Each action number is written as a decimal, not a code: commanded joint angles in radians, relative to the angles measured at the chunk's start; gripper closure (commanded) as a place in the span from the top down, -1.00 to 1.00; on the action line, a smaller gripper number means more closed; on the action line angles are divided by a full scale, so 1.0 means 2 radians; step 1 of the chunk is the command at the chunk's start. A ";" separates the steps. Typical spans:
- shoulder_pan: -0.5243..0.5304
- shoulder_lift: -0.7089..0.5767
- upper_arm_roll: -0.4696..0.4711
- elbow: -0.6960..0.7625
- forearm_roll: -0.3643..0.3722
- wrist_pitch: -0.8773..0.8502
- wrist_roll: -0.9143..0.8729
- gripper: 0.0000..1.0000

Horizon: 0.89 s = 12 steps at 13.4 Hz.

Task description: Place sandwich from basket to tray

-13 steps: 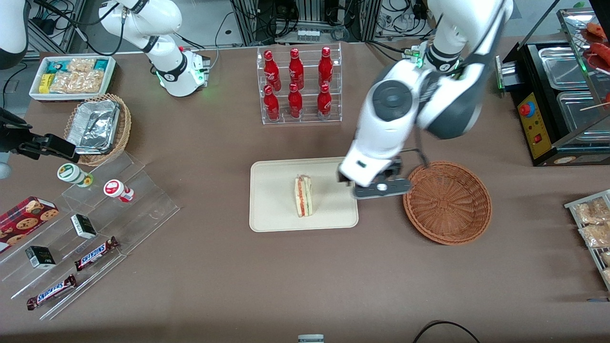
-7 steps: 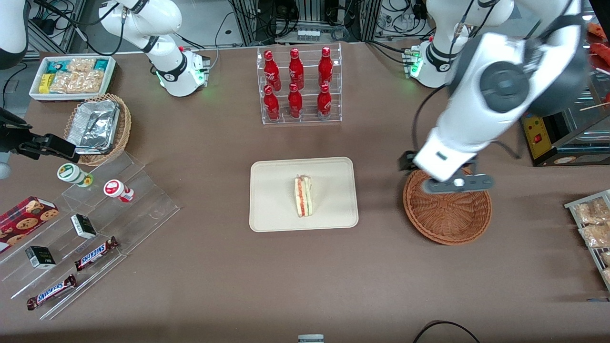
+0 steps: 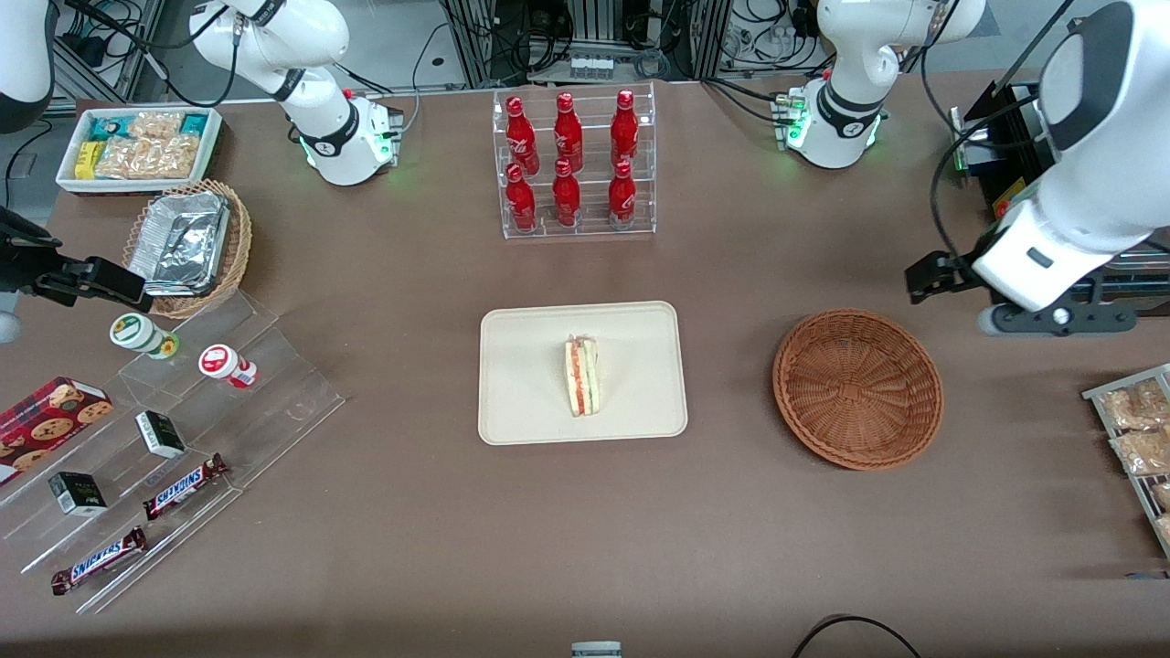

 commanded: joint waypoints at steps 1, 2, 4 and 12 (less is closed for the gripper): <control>0.019 -0.048 -0.005 -0.059 -0.005 0.028 0.014 1.00; 0.025 -0.056 -0.005 -0.065 -0.005 0.031 0.023 1.00; 0.034 -0.059 -0.005 -0.066 -0.005 0.030 0.024 1.00; 0.036 -0.026 -0.005 0.007 -0.002 -0.009 0.026 1.00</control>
